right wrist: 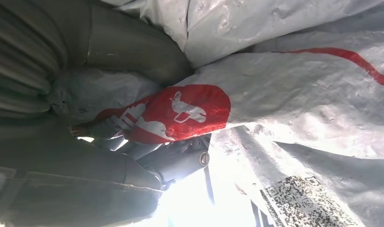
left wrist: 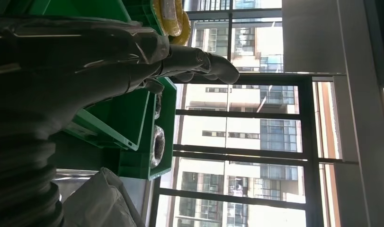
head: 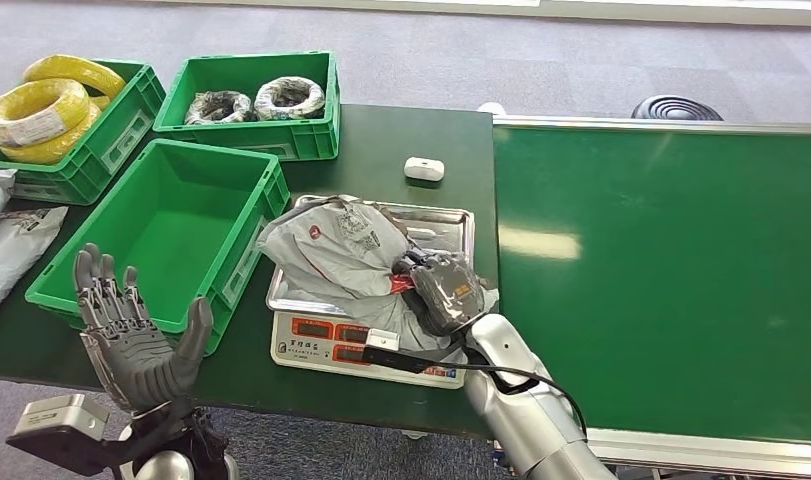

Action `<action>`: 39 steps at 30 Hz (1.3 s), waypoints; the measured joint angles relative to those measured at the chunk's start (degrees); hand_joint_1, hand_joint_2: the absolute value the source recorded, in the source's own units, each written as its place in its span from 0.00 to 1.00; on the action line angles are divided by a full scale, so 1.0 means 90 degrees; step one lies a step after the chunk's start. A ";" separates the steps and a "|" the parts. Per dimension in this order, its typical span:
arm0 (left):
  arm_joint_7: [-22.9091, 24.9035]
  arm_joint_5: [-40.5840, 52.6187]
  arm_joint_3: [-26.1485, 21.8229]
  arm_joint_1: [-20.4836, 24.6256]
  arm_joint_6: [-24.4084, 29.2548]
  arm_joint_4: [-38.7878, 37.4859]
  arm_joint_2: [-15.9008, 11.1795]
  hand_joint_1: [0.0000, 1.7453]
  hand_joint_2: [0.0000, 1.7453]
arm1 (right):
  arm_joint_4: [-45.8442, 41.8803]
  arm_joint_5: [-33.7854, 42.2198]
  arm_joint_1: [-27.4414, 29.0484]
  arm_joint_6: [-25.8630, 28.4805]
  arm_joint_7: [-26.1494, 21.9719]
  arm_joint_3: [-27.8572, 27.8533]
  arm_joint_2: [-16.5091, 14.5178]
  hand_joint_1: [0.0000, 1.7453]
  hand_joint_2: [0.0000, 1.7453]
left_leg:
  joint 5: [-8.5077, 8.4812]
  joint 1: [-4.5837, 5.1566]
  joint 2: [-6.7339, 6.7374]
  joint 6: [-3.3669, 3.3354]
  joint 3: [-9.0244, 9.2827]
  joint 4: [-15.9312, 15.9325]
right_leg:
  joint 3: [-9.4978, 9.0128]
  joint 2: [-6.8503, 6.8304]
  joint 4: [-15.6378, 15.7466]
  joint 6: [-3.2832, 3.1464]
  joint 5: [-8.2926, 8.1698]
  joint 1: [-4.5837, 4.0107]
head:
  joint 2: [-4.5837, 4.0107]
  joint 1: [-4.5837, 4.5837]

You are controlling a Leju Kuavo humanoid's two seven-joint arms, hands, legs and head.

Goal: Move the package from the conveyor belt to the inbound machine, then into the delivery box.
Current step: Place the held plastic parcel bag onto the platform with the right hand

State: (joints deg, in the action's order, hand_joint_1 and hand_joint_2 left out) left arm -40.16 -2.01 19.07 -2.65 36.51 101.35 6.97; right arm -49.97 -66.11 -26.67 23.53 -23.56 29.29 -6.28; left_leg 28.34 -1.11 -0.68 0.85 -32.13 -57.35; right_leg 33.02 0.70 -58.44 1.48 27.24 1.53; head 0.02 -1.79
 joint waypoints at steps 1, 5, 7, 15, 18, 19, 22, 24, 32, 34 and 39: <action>0.0000 -0.0009 0.0004 0.0001 0.0001 -0.0002 -0.0008 0.00 1.00 | 0.0034 0.0002 -0.0003 0.0011 -0.0001 0.0018 -0.0001 1.00 1.00 | 0.0000 0.0000 0.0000 0.0000 0.0000 0.0000 | 0.0000 0.0000 0.0000 0.0000 0.0000 0.0000 | 0.0000 -0.0001; 0.0000 -0.0040 0.0007 0.0020 0.0016 -0.0004 -0.0034 0.00 1.00 | 0.0115 0.0038 -0.0062 0.0042 -0.0026 0.0106 -0.0002 1.00 1.00 | 0.0000 0.0000 0.0000 0.0000 0.0000 0.0000 | 0.0000 0.0000 0.0000 0.0000 0.0000 0.0000 | 0.0000 -0.0001; -0.0001 -0.0044 0.0006 0.0034 0.0019 -0.0004 -0.0042 0.00 1.00 | 0.0124 0.0072 -0.0096 0.0068 -0.0035 0.0151 -0.0007 1.00 1.00 | 0.0000 0.0000 0.0000 0.0000 0.0000 0.0000 | -0.0001 0.0000 0.0000 0.0000 0.0000 0.0000 | 0.0000 -0.0001; 0.0000 -0.0044 0.0006 0.0042 0.0019 -0.0004 -0.0061 0.00 1.00 | 0.0127 0.0112 -0.0151 0.0125 -0.0036 0.0280 -0.0016 1.00 1.00 | 0.0000 0.0000 0.0000 0.0000 0.0000 0.0000 | -0.0001 0.0000 0.0000 0.0000 0.0000 0.0000 | 0.0000 -0.0001; -0.0001 -0.0041 0.0006 0.0043 0.0020 -0.0004 -0.0065 0.00 1.00 | 0.0127 0.0118 -0.0159 0.0160 -0.0035 0.0290 -0.0016 1.00 1.00 | 0.0000 0.0000 0.0000 0.0000 0.0000 0.0000 | -0.0001 0.0000 0.0000 0.0000 0.0000 0.0000 | 0.0000 0.0000; -0.0001 -0.0038 0.0006 0.0043 0.0022 -0.0004 -0.0066 0.00 1.00 | 0.0126 0.0124 -0.0162 0.0205 -0.0024 0.0293 -0.0016 1.00 1.00 | 0.0000 0.0000 0.0000 0.0000 0.0000 0.0000 | -0.0001 0.0000 0.0000 0.0000 0.0000 0.0000 | 0.0000 0.0000; 0.0000 -0.0024 0.0004 0.0043 0.0035 -0.0004 -0.0062 0.00 1.00 | 0.0059 0.0166 -0.0190 0.0588 0.0131 0.0281 -0.0019 1.00 1.00 | 0.0000 0.0000 0.0000 0.0000 0.0000 0.0000 | -0.0001 0.0000 0.0000 0.0000 0.0000 0.0000 | 0.0000 -0.0001; 0.0000 -0.0009 0.0004 0.0054 0.0048 -0.0004 -0.0055 0.00 1.00 | -0.0064 0.0093 -0.0284 0.0986 0.0410 0.0225 -0.0027 1.00 1.00 | -0.0001 0.0000 0.0000 0.0000 0.0000 -0.0001 | 0.0000 0.0000 -0.0001 0.0000 -0.0001 0.0000 | 0.0000 -0.0001; -0.0001 0.0015 0.0002 0.0163 0.0094 -0.0018 0.0011 0.00 1.00 | -0.0136 -0.0583 -0.1265 0.1347 0.1622 -0.0391 -0.0011 1.00 1.00 | -0.0003 0.0001 0.0001 0.0000 0.0006 -0.0003 | -0.0004 0.0001 0.0000 -0.0001 -0.0003 0.0001 | 0.0000 -0.0001; -0.0001 0.0023 0.0001 0.0177 0.0093 -0.0021 0.0035 0.00 1.00 | 0.0008 -0.0656 -0.1421 0.1395 0.1687 -0.0558 0.0006 1.00 1.00 | -0.0003 0.0001 0.0001 0.0000 0.0006 -0.0003 | -0.0004 0.0001 -0.0001 -0.0001 -0.0003 0.0001 | 0.0000 0.0000; 0.0001 0.0039 -0.0001 0.0189 0.0039 -0.0032 0.0085 0.00 1.00 | 0.0351 -0.0719 -0.1535 0.1575 0.1753 -0.0849 0.0043 1.00 1.00 | -0.0002 0.0000 0.0000 0.0000 0.0003 -0.0003 | -0.0001 0.0001 0.0000 -0.0001 -0.0003 0.0000 | 0.0000 -0.0002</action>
State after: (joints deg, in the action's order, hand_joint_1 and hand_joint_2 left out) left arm -40.16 -1.66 19.06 -0.94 36.86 101.06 7.74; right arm -46.81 -72.58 -40.48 37.71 -7.78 21.65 -5.90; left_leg 28.33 -1.11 -0.69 0.85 -32.10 -57.38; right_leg 33.01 0.70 -58.44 1.47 27.22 1.54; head 0.02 -1.81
